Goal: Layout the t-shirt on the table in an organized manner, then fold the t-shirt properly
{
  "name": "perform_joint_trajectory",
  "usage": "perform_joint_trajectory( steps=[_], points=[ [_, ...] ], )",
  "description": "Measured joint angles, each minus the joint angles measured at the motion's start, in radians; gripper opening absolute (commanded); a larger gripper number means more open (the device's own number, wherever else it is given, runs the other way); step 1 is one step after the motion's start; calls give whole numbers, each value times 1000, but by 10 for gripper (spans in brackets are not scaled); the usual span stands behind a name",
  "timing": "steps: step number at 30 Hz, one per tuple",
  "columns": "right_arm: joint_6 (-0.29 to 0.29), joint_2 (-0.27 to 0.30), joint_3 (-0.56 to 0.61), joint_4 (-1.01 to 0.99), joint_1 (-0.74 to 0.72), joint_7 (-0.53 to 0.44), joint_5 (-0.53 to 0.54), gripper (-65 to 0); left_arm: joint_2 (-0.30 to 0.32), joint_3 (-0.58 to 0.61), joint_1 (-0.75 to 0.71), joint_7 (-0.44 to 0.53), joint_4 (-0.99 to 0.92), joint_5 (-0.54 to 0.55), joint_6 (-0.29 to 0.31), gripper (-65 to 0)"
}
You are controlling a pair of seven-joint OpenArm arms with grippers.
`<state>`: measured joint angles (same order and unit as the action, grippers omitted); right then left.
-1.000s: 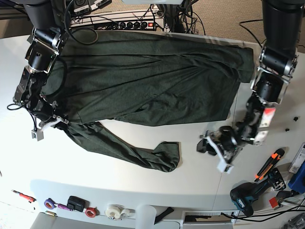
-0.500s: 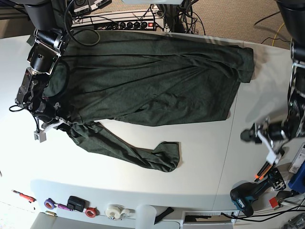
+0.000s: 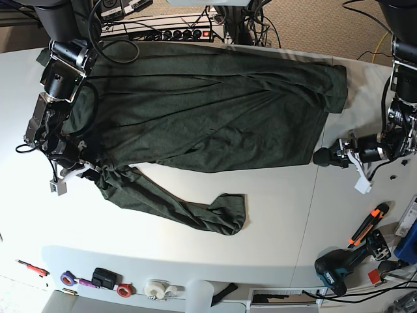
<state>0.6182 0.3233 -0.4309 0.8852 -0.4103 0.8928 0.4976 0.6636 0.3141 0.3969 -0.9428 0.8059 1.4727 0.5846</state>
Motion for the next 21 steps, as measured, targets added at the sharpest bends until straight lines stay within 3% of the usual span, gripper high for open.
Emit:
perform_joint_trajectory(
  steps=[12, 21],
  points=[
    [0, 0, 0, 0, 0, 1, 0, -650, -82, 0, 4, -52, 5, 18, 12, -337],
    [0, 0, 0, 0, 0, 4, 0, -650, -85, 0, 6, -72, 6, 25, 15, -341]
  ],
)
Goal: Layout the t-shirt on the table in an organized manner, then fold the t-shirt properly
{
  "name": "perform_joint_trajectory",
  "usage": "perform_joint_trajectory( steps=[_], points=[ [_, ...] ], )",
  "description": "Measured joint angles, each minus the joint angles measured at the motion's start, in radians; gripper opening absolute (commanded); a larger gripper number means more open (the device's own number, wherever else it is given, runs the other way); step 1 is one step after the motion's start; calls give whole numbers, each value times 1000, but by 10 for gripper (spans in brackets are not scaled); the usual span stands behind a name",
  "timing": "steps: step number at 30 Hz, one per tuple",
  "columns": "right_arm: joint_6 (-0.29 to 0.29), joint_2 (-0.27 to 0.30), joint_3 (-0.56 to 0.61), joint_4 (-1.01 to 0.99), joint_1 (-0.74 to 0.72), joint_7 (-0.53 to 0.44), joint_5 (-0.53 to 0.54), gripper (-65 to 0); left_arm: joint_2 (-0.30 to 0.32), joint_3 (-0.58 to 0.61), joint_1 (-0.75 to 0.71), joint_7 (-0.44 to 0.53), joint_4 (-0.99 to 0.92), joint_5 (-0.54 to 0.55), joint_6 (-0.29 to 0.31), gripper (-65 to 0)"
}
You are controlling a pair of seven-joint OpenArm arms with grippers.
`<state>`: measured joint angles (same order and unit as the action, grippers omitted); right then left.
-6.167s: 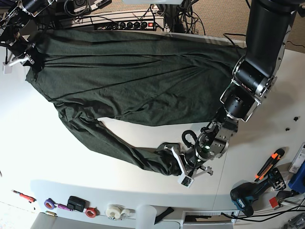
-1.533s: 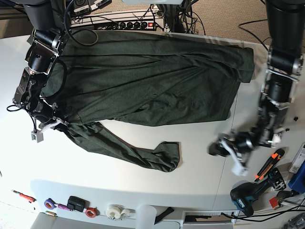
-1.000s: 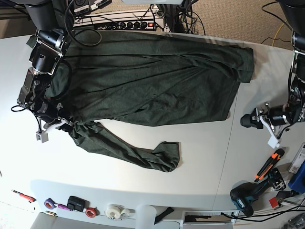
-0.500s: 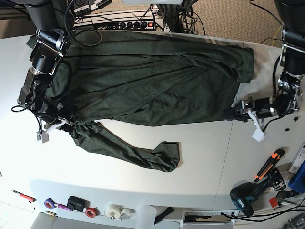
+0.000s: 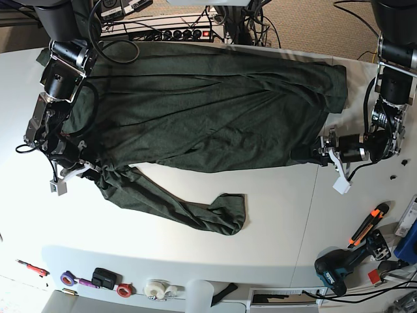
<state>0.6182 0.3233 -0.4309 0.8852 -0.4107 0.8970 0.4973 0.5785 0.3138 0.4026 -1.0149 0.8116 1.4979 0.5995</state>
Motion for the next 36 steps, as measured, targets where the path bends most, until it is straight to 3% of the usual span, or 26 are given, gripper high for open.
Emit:
perform_joint_trajectory(
  steps=[7, 20, 25, 29, 33, 36],
  points=[
    [0, 0, 0, 0, 0, 0, 0, -650, -11, -1, 2, -29, 0, -2, 23, -342],
    [0, 0, 0, 0, 0, 8, 0, -650, -101, -2, 19, -7, 2, -5, 32, -357],
    [0, 0, 0, 0, -2, 11, 0, -650, -101, -2, 22, -13, 0, -8, 45, -461],
    [0, 0, 0, 0, -2, 11, 0, -650, -101, -2, 22, -12, 0, -8, 45, -645],
    [0, 0, 0, 0, -2, 11, 0, -650, -101, -1, 19, 30, 0, -8, 45, -650],
    [0, 0, 0, 0, -2, 7, 11, -650, -101, 0, 13, 86, -6, -15, 103, -650]
  ],
)
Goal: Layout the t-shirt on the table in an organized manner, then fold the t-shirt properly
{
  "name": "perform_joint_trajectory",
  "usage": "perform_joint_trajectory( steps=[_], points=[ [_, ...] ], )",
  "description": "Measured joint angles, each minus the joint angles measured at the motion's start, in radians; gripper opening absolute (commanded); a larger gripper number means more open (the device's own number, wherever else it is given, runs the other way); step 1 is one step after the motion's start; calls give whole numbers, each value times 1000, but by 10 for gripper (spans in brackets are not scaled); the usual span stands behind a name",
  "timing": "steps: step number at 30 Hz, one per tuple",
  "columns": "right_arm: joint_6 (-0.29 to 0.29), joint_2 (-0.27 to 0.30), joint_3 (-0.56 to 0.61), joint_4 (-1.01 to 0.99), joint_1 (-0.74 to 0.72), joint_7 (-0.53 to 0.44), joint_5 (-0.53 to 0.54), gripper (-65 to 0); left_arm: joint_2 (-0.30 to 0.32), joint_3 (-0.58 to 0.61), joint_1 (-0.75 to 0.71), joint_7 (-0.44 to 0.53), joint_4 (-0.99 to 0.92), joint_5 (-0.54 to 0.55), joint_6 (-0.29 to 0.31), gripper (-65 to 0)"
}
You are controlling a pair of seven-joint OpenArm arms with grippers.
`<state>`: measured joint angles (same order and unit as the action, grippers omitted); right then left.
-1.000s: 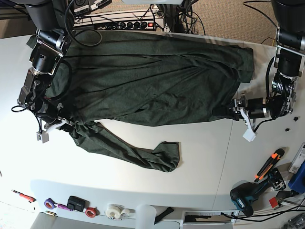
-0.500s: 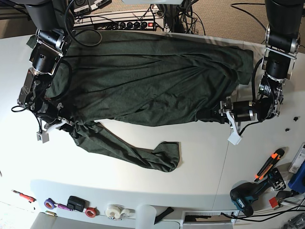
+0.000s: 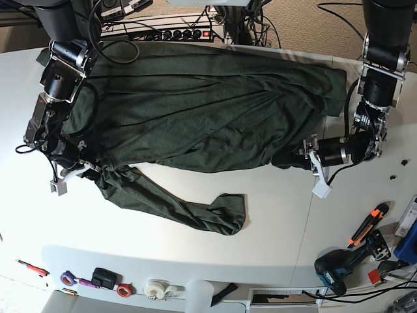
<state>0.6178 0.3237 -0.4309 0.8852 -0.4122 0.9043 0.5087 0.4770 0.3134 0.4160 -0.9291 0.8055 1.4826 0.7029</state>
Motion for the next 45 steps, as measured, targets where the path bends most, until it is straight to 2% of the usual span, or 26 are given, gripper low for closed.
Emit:
perform_joint_trajectory(
  steps=[7, 10, 12, 14, 18, 24, 28, 36, 45],
  points=[
    [4, 0, 0, 0, -4, -22, 39, -650, -10, -64, -11, 6, -1, 0, 2, -650],
    [59, 0, 0, 0, -6, -23, 39, -650, -17, -130, -25, 3, -1, -6, 1, -650],
    [64, 0, 0, 0, -5, -22, 43, -650, -1, -174, -25, 6, -5, -17, -16, -650],
    [64, -1, -4, 1, -5, -16, 89, -650, 28, -201, -28, 5, -7, -23, -17, -650],
    [68, -17, -53, 58, -5, 62, 155, -650, 40, -209, -33, 5, -7, -24, -17, -650],
    [71, -15, -151, 189, 13, 224, 311, -650, 39, -209, -41, -5, -7, -23, -17, -650],
    [75, -17, -188, 301, 82, 315, 405, -650, 39, -209, -44, -5, -7, -23, -17, -650],
    [75, -19, -195, 468, 258, 330, 473, -650, 39, -209, -44, 5, -8, -23, -17, -650],
    [75, -17, -197, 485, 289, 333, 509, -650, 33, -240, -47, 14, -8, -24, -17, -650]
  ],
)
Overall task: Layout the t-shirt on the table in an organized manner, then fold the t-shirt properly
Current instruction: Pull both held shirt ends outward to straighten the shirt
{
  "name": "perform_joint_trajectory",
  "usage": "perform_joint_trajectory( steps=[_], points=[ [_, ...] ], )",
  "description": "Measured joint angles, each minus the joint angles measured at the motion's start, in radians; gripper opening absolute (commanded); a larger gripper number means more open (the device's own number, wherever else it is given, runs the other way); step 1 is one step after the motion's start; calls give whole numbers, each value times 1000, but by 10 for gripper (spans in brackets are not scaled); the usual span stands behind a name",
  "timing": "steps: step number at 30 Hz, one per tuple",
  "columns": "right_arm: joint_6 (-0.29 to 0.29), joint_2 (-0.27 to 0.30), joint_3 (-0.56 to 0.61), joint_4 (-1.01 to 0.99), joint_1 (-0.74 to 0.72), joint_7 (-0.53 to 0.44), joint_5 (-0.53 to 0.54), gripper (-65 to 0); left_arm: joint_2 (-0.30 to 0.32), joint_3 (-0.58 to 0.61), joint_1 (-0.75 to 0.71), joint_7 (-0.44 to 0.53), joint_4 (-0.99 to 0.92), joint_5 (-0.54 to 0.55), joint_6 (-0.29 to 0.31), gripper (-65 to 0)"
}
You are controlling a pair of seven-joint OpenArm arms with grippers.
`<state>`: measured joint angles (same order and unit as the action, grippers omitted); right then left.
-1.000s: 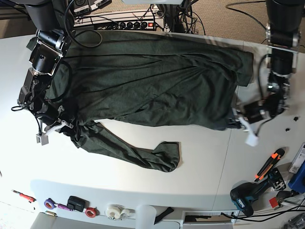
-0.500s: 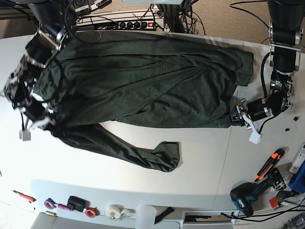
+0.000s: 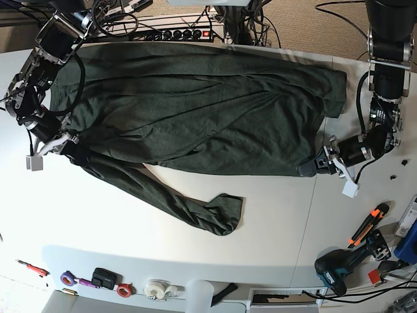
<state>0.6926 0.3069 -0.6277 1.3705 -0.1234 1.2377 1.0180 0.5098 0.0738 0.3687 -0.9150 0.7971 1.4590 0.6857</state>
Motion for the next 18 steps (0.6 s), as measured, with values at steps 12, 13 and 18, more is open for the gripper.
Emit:
perform_joint_trajectory(
  steps=[12, 13, 18],
  points=[
    [2, 0, -140, 6, 16, 173, 216, -650, -2, -108, -182, -58, 298, -5, -1, -650],
    [4, 0, -141, 7, 24, 172, 228, -650, 0, -108, -198, -59, 335, -5, 0, -650],
    [3, -2, -142, 95, 122, 181, 237, -650, 1, -108, -233, -61, 419, 0, 3, -650]
  ],
)
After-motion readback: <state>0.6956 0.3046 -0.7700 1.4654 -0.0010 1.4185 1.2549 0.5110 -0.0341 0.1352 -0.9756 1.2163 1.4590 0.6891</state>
